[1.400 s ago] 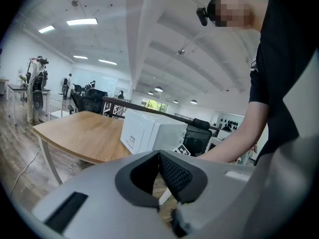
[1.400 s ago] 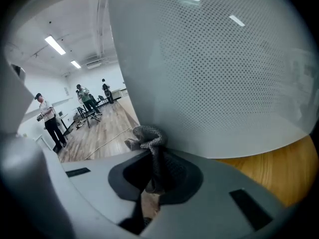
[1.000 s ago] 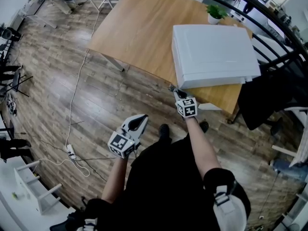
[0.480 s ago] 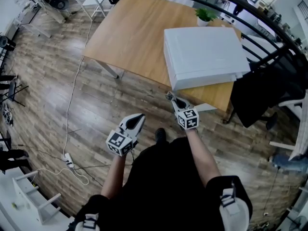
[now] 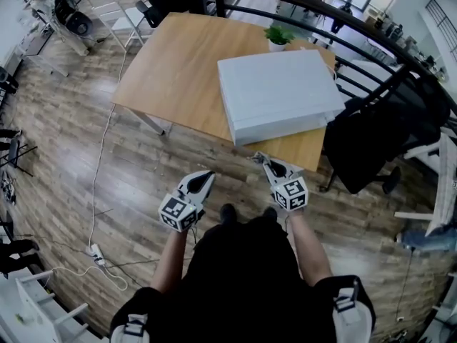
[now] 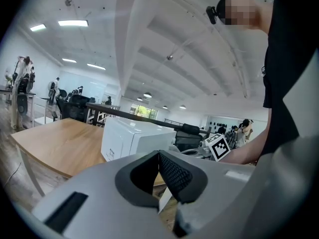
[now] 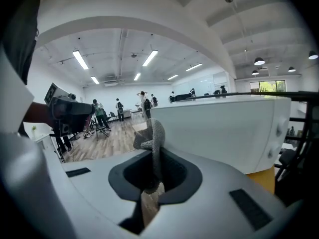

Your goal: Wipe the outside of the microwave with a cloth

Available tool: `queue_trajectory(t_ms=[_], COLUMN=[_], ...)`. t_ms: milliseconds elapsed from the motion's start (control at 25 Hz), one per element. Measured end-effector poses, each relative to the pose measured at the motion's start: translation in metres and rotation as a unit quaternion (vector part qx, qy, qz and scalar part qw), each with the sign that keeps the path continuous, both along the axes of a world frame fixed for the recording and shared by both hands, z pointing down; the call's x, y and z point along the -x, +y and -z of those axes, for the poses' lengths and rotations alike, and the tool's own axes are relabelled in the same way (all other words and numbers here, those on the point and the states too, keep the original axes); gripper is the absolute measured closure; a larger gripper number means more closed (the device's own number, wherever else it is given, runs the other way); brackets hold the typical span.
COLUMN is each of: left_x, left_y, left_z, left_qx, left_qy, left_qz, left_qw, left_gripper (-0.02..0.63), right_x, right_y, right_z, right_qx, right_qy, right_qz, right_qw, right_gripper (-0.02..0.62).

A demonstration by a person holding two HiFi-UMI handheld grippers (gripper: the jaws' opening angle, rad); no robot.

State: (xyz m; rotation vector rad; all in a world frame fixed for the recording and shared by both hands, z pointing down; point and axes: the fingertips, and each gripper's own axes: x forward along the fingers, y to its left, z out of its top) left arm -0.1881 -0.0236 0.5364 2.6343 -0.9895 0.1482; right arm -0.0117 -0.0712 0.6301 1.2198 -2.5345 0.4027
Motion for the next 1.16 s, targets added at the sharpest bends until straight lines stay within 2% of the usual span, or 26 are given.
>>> queue_trajectory(t_ms=[200,560,840,1160], left_x=[-0.037,-0.105,-0.168,-0.224], left_y=[-0.001,0.007,0.018,0.031], left_z=[0.015,0.025,0.024,0.021], left_qx=[-0.009,-0.009,-0.011,-0.013], left_qy=[0.001,-0.009,-0.013,-0.017], left_qz=[0.003,-0.005,-0.027,-0.032], left_qw=[1.0,0.9999,0.9995,0.9992], left_gripper=[0.603,0.603,0.603,0.603], right_x=[-0.058,-0.144,-0.189,-0.233], right_y=[0.013,0.038,0.06,0.075], right_z=[0.018,0.029,0.016,0.011], right_qx=[-0.011,-0.016,-0.007,-0.005], right_qy=[0.015,0.001,0.006,0.0], right_qz=[-0.006,-0.021,-0.011,-0.005], right_qw=[1.0,1.0,1.0,1.0], right_gripper=[0.578,0.578,0.578,0.578])
